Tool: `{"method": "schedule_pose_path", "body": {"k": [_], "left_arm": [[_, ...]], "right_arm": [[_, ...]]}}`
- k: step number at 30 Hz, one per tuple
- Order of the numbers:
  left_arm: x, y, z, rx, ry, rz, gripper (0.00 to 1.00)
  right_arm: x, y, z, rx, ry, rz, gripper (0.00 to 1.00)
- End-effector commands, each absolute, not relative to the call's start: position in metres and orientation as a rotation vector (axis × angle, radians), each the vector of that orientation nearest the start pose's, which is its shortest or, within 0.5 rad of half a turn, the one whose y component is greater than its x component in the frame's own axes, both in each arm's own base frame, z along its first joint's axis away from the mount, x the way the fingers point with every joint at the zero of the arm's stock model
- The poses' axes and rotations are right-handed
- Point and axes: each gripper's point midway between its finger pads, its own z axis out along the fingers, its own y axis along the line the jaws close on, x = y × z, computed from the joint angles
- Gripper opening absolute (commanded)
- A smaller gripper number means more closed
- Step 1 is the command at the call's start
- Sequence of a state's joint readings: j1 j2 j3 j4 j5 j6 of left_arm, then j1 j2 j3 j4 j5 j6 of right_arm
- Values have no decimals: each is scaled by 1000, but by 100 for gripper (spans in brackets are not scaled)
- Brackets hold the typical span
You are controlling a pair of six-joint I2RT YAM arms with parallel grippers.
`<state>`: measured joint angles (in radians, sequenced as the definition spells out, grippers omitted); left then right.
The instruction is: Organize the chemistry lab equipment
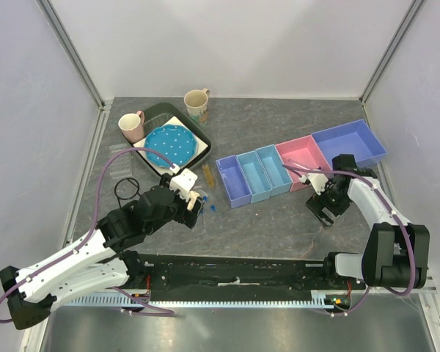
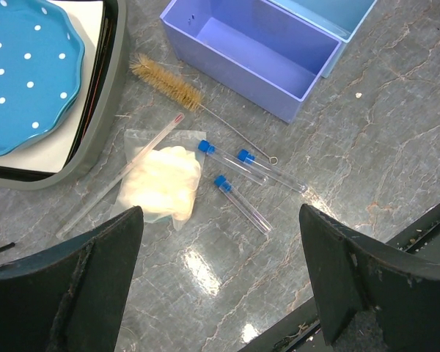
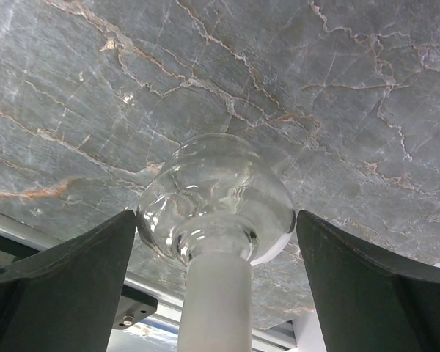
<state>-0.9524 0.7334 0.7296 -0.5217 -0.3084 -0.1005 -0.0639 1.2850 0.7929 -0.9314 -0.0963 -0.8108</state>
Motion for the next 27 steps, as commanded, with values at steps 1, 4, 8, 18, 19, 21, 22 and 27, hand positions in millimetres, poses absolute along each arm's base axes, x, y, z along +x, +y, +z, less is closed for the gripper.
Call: {"method": "schedule_pose_path", "body": {"k": [1, 4, 8, 18, 19, 21, 22, 27], "left_arm": [[196, -182, 199, 696, 1924, -305, 93], [196, -182, 199, 696, 1924, -305, 93], [196, -183, 198, 700, 1928, -306, 93], [197, -183, 199, 697, 1924, -305, 93], [197, -182, 197, 698, 1929, -301, 93], [197, -183, 198, 698, 1926, -303, 93], [197, -183, 198, 698, 1926, -303, 93], [197, -183, 198, 698, 1926, -303, 93]], "right_arm": [[203, -27, 46, -1090, 2750, 32, 98], [201, -27, 42, -1095, 2760, 35, 98], [197, -28, 38, -1107, 2770, 39, 98], [201, -29, 39, -1074, 2785, 32, 82], [202, -28, 40, -1072, 2779, 34, 79], [204, -26, 44, -1062, 2767, 39, 77], [206, -25, 46, -1053, 2759, 47, 75], [213, -21, 57, -1023, 2733, 65, 67]]}}
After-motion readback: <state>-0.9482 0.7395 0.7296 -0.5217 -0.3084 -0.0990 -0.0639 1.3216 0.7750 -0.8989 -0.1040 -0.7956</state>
